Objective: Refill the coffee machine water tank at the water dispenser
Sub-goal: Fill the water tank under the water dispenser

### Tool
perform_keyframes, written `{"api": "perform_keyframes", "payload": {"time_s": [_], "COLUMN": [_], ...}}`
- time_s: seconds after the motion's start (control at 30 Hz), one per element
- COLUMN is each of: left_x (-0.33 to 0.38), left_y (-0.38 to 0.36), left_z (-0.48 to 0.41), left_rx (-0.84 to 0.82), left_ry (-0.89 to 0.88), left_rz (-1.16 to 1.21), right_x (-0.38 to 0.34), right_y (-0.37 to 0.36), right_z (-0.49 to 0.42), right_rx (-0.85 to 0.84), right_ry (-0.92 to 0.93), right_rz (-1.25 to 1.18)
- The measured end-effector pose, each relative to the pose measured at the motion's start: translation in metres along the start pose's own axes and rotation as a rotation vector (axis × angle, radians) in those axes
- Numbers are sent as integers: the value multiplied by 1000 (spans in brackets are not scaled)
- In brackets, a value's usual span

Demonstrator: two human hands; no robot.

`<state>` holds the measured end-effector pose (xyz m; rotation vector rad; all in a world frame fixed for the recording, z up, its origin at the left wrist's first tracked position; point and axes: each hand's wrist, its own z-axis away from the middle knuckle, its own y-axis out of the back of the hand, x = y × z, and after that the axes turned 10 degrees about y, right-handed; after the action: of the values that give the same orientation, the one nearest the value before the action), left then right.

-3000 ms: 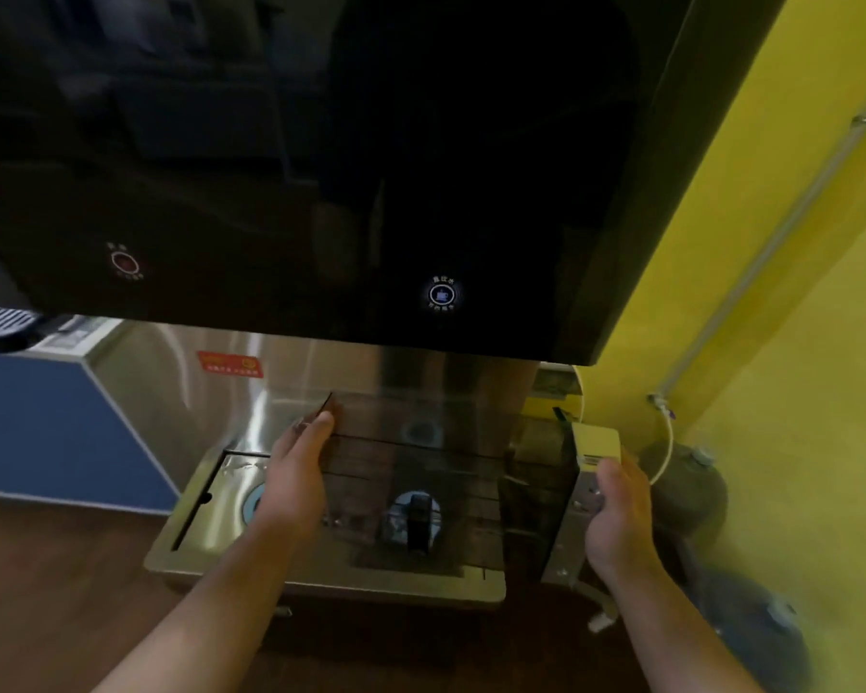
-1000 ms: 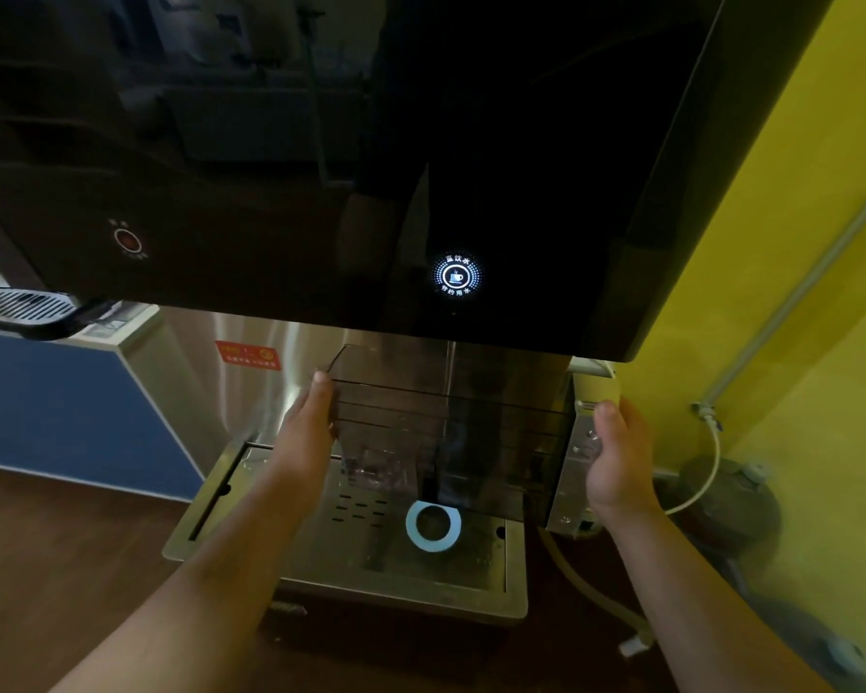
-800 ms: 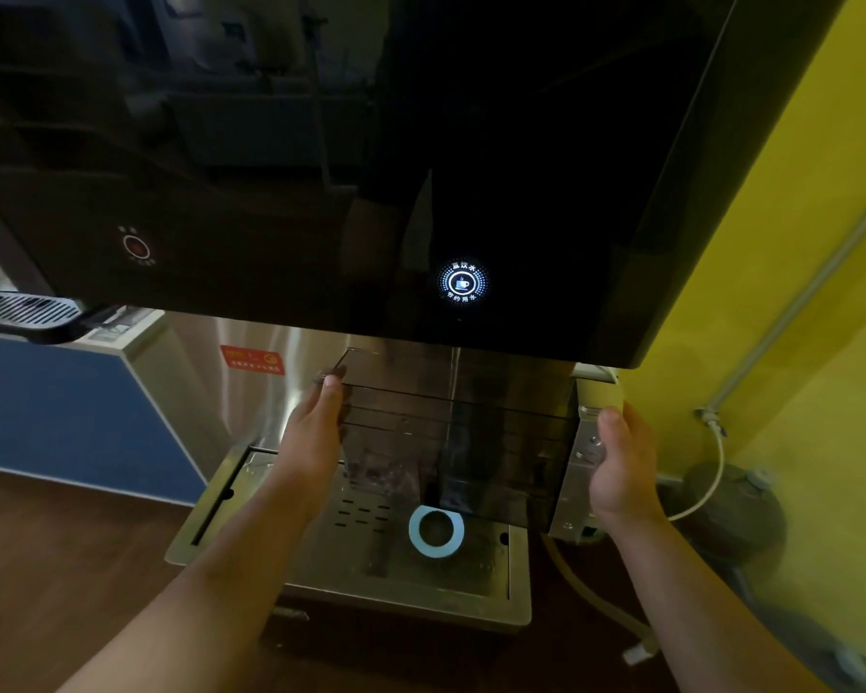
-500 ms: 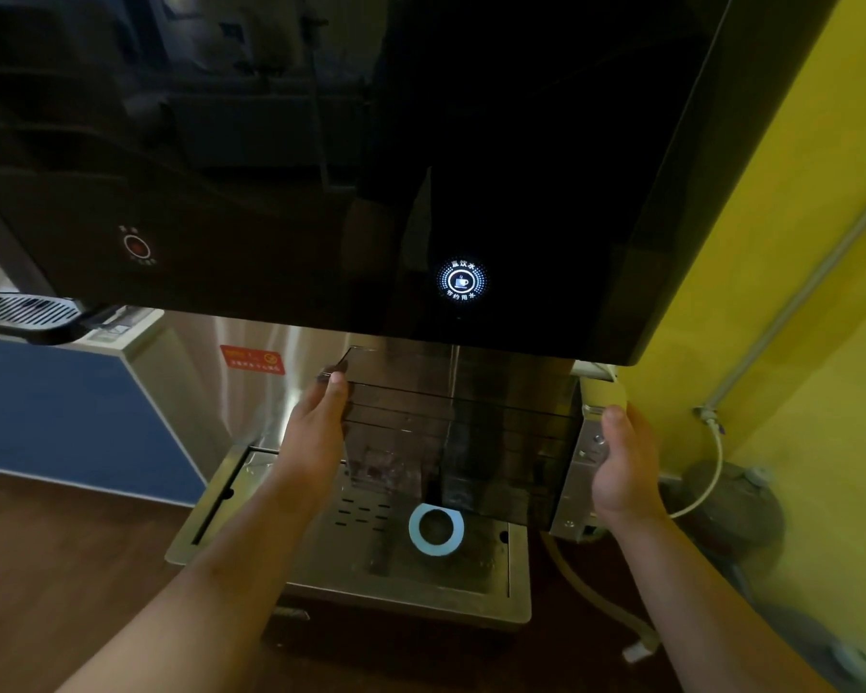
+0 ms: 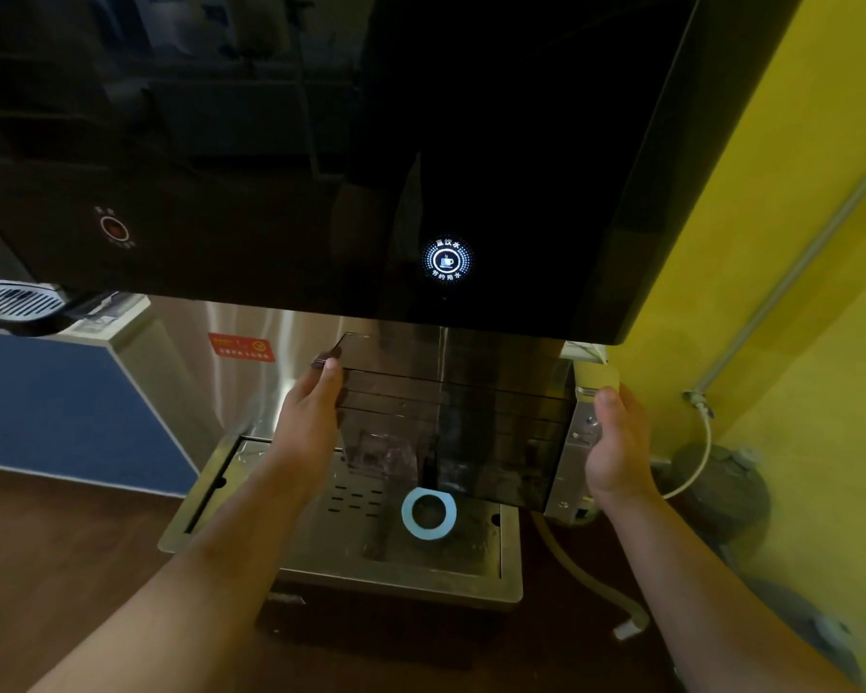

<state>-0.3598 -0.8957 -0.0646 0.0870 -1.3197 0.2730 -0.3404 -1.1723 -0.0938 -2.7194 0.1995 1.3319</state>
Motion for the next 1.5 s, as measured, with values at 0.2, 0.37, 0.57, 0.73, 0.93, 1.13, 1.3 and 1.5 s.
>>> {"api": "perform_keyframes", "payload": {"time_s": [0.2,0.37,0.57,0.73,0.93,1.13,1.3,1.5], "left_x": [0,-2,-3,-3,-2,-3,-5,-8], "left_y": [-2,-1,0,1,3,4,3,3], "left_z": [1,-2,-1,0,-1,-2,-4,-5], "left_rx": [-8,-3,1,1,-15,-11,-5,-27], "left_ry": [-5,-6,3,7,-5,-4,-8,-5], "left_rz": [14,31,37,46,39,37,27,30], "right_x": [-2,-4,-1,-3,-4,-9,-12,-9], "right_y": [0,-3,-2,-5,-5,-8,-9,-5], "right_z": [-1,-2,-1,0,0,-1,0,6], "right_rx": [11,7,29,47,47,19,12,28], "right_ry": [-25,-20,-38,-41,-44,-28,-46,-42], "right_rz": [11,-29,18,-20,-4,0,40,79]}}
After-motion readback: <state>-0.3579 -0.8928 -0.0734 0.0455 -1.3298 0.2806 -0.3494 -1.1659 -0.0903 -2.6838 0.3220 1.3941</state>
